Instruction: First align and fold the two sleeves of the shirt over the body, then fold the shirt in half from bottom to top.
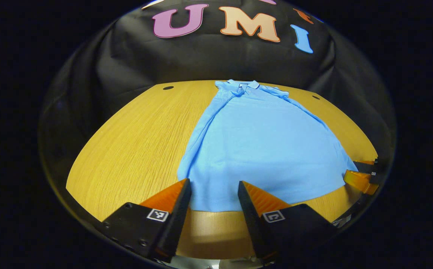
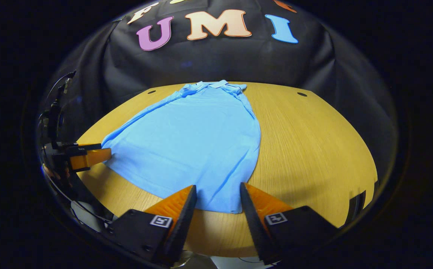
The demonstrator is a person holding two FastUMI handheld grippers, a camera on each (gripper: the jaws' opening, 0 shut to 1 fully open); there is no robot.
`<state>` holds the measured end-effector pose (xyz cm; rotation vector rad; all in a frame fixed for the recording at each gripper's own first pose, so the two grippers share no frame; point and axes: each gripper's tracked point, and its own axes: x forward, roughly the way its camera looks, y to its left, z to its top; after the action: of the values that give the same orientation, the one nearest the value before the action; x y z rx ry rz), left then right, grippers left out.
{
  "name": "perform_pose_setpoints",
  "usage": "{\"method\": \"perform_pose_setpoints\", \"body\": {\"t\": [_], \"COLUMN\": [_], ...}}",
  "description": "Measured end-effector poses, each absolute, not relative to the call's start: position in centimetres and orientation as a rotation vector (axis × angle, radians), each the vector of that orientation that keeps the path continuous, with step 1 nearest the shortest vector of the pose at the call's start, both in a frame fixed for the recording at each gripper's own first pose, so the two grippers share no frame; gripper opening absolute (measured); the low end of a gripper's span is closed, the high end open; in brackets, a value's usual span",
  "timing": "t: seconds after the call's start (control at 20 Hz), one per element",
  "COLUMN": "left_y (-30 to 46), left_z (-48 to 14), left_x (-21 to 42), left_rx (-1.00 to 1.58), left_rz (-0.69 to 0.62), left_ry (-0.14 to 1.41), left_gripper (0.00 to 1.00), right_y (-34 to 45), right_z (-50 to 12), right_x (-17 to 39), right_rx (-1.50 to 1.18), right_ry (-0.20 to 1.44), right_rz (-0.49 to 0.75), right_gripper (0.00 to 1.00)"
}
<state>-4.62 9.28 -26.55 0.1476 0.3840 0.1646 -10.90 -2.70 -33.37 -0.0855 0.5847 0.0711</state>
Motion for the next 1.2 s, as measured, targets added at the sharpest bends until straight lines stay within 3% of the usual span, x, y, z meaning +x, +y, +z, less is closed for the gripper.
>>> {"method": "perform_pose_setpoints", "body": {"t": [0.05,0.1,0.15,0.2,0.25,0.3,0.35,0.7,1.2], "left_y": [8.7,8.2,8.0,7.9,7.9,7.8,7.7,7.0,5.9], "left_z": [-26.6,-26.6,-26.7,-26.7,-26.7,-26.6,-26.5,-22.7,-10.2], "left_x": [-4.5,-4.3,-4.3,-4.1,-4.0,-4.1,-4.1,-2.7,7.9], "left_rx": [0.144,0.148,0.152,0.161,0.164,0.15,0.123,0.061,0.007], "left_rz": [0.157,0.146,0.147,0.15,0.151,0.149,0.146,0.095,-0.054], "left_ry": [0.381,0.374,0.372,0.367,0.365,0.361,0.366,0.331,0.153], "left_gripper": [0.67,0.39,0.27,0.08,0.06,0.02,0.0,0.0,0.0], "right_y": [-2.1,-1.6,-1.2,-1.1,-0.9,-0.8,-0.9,0.0,0.3], "right_z": [-33.4,-33.5,-33.4,-33.6,-33.5,-33.6,-33.5,-29.4,-20.0], "right_x": [-10.9,-11.0,-11.0,-11.0,-11.1,-11.1,-11.0,-8.8,3.1], "right_rx": [-0.078,-0.071,-0.063,-0.058,-0.049,-0.035,-0.023,0.014,0.021], "right_ry": [0.583,0.585,0.586,0.589,0.598,0.607,0.611,0.548,0.355], "right_rz": [0.087,0.095,0.101,0.096,0.098,0.09,0.086,0.055,-0.048], "right_gripper": [0.62,0.52,0.41,0.19,0.11,0.12,0.05,0.06,0.06]}}
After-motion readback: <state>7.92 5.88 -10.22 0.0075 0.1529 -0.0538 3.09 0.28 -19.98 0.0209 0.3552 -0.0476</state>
